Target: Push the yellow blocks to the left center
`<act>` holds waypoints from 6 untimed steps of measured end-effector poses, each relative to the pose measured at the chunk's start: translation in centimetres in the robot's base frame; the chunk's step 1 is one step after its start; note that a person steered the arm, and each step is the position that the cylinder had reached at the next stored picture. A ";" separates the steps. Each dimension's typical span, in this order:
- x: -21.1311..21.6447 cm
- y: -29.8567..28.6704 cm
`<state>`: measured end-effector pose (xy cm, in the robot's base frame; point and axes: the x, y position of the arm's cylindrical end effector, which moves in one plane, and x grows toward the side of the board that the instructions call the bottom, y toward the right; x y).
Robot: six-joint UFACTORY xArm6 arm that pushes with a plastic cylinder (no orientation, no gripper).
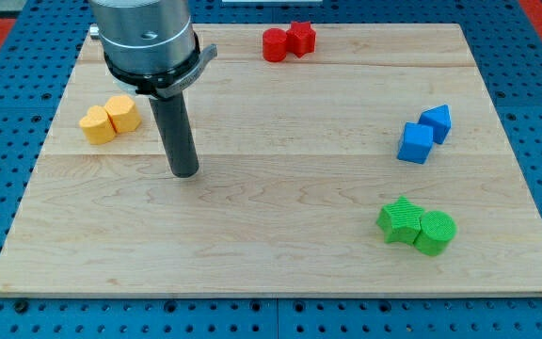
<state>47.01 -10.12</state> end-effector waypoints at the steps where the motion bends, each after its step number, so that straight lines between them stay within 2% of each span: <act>1: -1.6 1.9; 2: -7.8 1.8; 3: -10.7 1.7; 5: -10.8 -0.1; 6: -10.8 -4.0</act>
